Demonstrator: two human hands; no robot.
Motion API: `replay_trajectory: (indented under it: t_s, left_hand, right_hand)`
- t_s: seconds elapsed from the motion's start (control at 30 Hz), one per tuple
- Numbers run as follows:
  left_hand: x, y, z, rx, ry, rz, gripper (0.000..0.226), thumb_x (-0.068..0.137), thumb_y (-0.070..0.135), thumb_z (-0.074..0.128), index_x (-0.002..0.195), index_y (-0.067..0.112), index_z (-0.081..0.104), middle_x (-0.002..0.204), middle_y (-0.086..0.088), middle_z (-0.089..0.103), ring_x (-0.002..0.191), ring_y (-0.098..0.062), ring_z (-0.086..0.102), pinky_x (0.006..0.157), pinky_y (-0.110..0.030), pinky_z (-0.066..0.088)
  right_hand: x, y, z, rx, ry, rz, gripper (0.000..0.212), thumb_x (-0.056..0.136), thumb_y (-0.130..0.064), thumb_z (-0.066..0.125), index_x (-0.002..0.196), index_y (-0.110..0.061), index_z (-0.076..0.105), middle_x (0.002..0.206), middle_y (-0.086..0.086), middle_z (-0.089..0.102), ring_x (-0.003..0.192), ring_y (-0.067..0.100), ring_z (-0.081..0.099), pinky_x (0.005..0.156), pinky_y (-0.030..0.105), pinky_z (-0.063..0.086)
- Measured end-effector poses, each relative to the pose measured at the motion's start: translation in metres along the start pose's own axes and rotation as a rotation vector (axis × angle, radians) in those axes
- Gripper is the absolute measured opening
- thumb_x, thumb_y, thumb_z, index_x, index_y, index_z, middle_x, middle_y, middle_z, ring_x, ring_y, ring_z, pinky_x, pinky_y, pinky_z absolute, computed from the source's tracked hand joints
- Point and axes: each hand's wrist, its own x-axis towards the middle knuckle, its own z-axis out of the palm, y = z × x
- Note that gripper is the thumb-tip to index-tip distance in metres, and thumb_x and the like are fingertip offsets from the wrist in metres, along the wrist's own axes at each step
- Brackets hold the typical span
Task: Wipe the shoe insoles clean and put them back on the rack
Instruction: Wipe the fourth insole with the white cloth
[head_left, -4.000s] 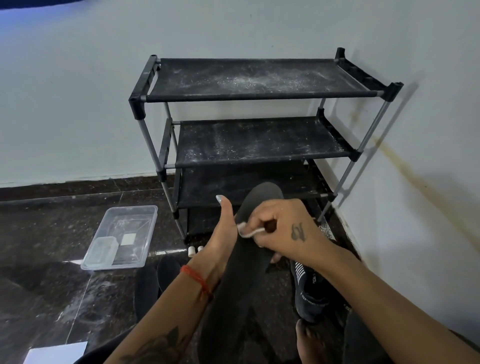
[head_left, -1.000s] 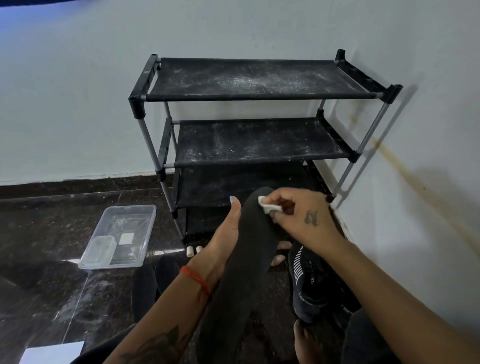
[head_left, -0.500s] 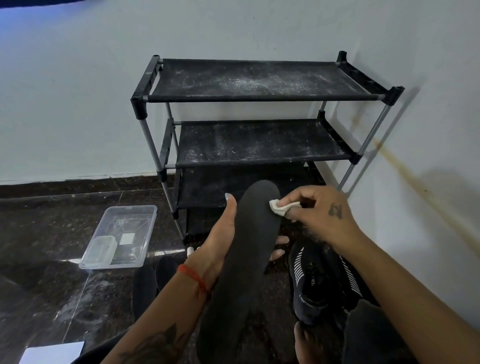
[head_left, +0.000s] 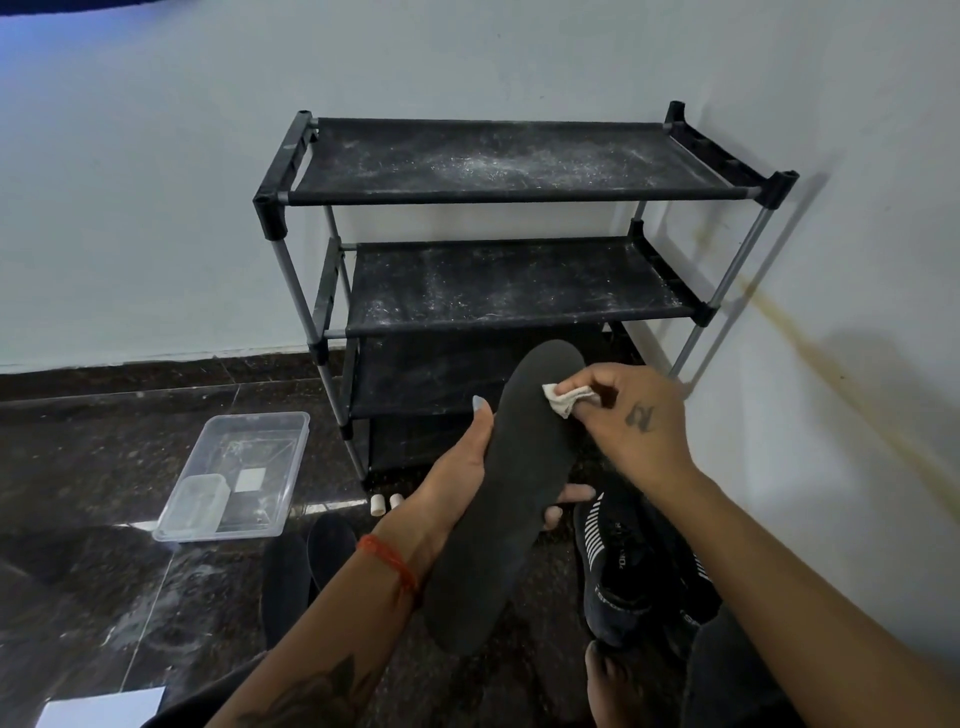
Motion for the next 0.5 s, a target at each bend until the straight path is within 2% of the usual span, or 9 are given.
replay_trajectory:
  t_s: [0.07, 0.13, 0.17, 0.23, 0.3, 0.33, 0.4, 0.43, 0.5]
  left_hand:
    - [0.004, 0.000, -0.001, 0.089, 0.046, 0.064, 0.079, 0.077, 0.077, 0.037, 0.115, 0.013, 0.065, 0.114, -0.017, 0.066, 0.092, -0.029, 0.065, 0.075, -0.036, 0.051]
    - [0.003, 0.000, -0.001, 0.094, 0.053, 0.102, 0.068, 0.085, 0.069, 0.027, 0.095, 0.014, 0.066, 0.079, -0.010, 0.072, 0.066, -0.020, 0.068, 0.062, -0.028, 0.054]
    - [0.003, 0.001, -0.002, 0.115, 0.074, 0.115, 0.067, 0.089, 0.065, 0.023, 0.094, 0.014, 0.066, 0.077, -0.010, 0.072, 0.065, -0.018, 0.069, 0.059, -0.026, 0.055]
    - [0.002, 0.005, -0.004, 0.130, 0.106, 0.126, 0.074, 0.091, 0.063, 0.019, 0.113, 0.008, 0.063, 0.113, -0.018, 0.066, 0.100, -0.026, 0.066, 0.082, -0.032, 0.053]
    - [0.001, 0.008, -0.009, 0.153, 0.165, 0.182, 0.076, 0.095, 0.057, 0.012, 0.131, 0.003, 0.051, 0.135, -0.016, 0.052, 0.128, -0.033, 0.045, 0.102, -0.037, 0.038]
    - [0.000, 0.009, -0.010, 0.169, 0.163, 0.195, 0.076, 0.093, 0.059, 0.012, 0.128, 0.007, 0.054, 0.129, -0.010, 0.057, 0.126, -0.033, 0.046, 0.101, -0.038, 0.038]
    - [0.003, 0.007, -0.006, 0.153, 0.119, 0.181, 0.077, 0.080, 0.073, 0.021, 0.112, 0.020, 0.066, 0.110, -0.006, 0.068, 0.107, -0.029, 0.057, 0.087, -0.039, 0.045]
    - [0.004, 0.005, -0.006, 0.108, 0.101, 0.166, 0.079, 0.070, 0.081, 0.028, 0.109, 0.025, 0.069, 0.110, -0.008, 0.068, 0.101, -0.029, 0.058, 0.084, -0.040, 0.045]
    - [0.005, 0.004, -0.007, 0.111, 0.079, 0.144, 0.090, 0.046, 0.093, 0.044, 0.107, 0.034, 0.070, 0.118, -0.009, 0.066, 0.101, -0.030, 0.059, 0.090, -0.048, 0.044]
  right_hand:
    - [-0.005, -0.006, 0.007, 0.035, -0.016, -0.054, 0.022, 0.078, -0.006, 0.067, 0.088, -0.025, 0.074, 0.087, -0.012, 0.071, 0.079, 0.001, 0.063, 0.068, 0.008, 0.044]
    - [-0.012, -0.015, 0.014, 0.096, -0.076, -0.118, 0.023, 0.079, -0.007, 0.067, 0.092, -0.025, 0.074, 0.086, -0.015, 0.069, 0.076, -0.006, 0.061, 0.068, 0.005, 0.042]
    - [-0.016, -0.019, 0.017, 0.121, -0.113, -0.162, 0.023, 0.079, -0.006, 0.067, 0.093, -0.023, 0.074, 0.086, -0.016, 0.068, 0.076, -0.010, 0.059, 0.068, 0.003, 0.042]
    - [-0.020, -0.022, 0.017, 0.138, -0.212, -0.276, 0.024, 0.077, -0.001, 0.069, 0.090, -0.020, 0.075, 0.087, -0.014, 0.068, 0.078, -0.010, 0.059, 0.067, 0.002, 0.043]
    - [-0.019, -0.021, 0.009, 0.123, -0.369, -0.358, 0.026, 0.074, 0.003, 0.069, 0.084, -0.020, 0.076, 0.085, -0.012, 0.069, 0.077, -0.002, 0.063, 0.068, 0.010, 0.049]
    - [-0.016, -0.018, 0.004, 0.093, -0.451, -0.371, 0.027, 0.073, 0.004, 0.070, 0.081, -0.021, 0.076, 0.084, -0.011, 0.070, 0.075, 0.001, 0.065, 0.068, 0.016, 0.052]
    - [-0.010, -0.010, -0.005, -0.007, -0.503, -0.375, 0.029, 0.070, 0.005, 0.070, 0.077, -0.022, 0.077, 0.081, -0.008, 0.072, 0.074, 0.004, 0.065, 0.068, 0.024, 0.054]
    - [-0.007, -0.006, -0.008, -0.055, -0.454, -0.367, 0.030, 0.068, 0.006, 0.068, 0.077, -0.022, 0.077, 0.080, -0.005, 0.073, 0.073, 0.006, 0.066, 0.069, 0.025, 0.054]
    - [-0.002, 0.003, -0.008, -0.134, -0.207, -0.357, 0.033, 0.067, 0.009, 0.065, 0.078, -0.020, 0.077, 0.080, -0.001, 0.073, 0.073, 0.012, 0.066, 0.069, 0.017, 0.049]
